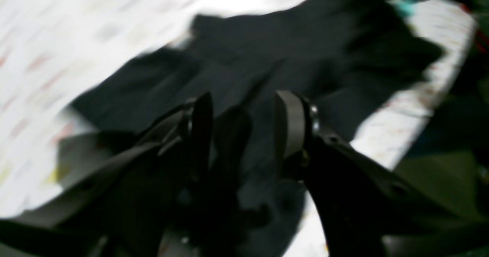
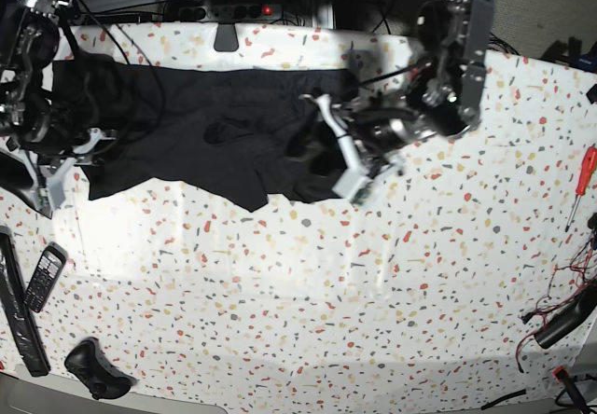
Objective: Fold the T-shirt properly
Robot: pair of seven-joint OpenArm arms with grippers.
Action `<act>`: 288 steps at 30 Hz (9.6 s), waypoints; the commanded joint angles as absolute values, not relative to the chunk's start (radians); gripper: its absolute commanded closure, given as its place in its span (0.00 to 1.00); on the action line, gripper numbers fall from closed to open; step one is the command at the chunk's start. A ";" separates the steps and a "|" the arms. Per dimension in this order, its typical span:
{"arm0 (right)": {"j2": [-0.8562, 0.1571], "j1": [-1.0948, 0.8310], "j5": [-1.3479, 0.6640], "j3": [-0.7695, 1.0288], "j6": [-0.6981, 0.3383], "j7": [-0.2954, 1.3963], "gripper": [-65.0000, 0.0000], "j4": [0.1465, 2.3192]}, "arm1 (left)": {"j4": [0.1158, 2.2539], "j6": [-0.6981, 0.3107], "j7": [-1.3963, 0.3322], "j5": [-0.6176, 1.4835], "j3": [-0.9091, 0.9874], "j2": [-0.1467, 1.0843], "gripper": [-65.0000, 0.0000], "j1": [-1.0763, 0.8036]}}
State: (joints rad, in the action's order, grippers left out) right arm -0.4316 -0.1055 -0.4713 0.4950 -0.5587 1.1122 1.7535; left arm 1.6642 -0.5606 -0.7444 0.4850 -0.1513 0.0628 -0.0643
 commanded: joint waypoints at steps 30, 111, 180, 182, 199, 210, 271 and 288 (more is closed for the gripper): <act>-0.446 -0.102 -0.561 0.549 -0.596 1.116 0.69 1.774 | 1.683 -0.525 -0.543 0.554 -0.122 0.089 1.00 -0.139; -0.424 -0.100 -0.629 0.549 -0.599 1.116 0.69 1.774 | 1.588 -0.306 -0.397 0.262 -0.767 -0.085 0.69 0.007; -0.369 -0.442 -1.016 0.367 -0.648 1.128 0.69 1.953 | 1.597 -0.368 -0.471 0.102 -0.333 0.233 0.69 -0.133; -0.368 -0.427 -0.969 0.320 -0.648 1.128 0.69 1.953 | 1.597 -0.368 -0.479 0.102 -0.333 0.233 0.69 -0.133; -0.368 -0.349 -0.758 0.163 -0.537 1.127 0.95 1.952 | 1.597 -0.368 -0.493 0.094 -0.333 0.234 0.69 -0.133; -0.369 -0.338 -0.758 0.260 -0.588 1.129 1.00 2.025 | 1.597 -0.368 -0.501 0.094 -0.333 0.234 0.69 -0.133; -0.381 -0.236 -0.732 0.423 -0.598 1.132 1.00 1.836 | 1.597 -0.368 -0.508 0.094 -0.333 0.234 0.69 -0.133; -0.379 -0.348 -0.916 0.353 -0.595 1.133 0.71 1.836 | 1.597 -0.368 -0.509 0.094 -0.333 0.234 0.69 -0.133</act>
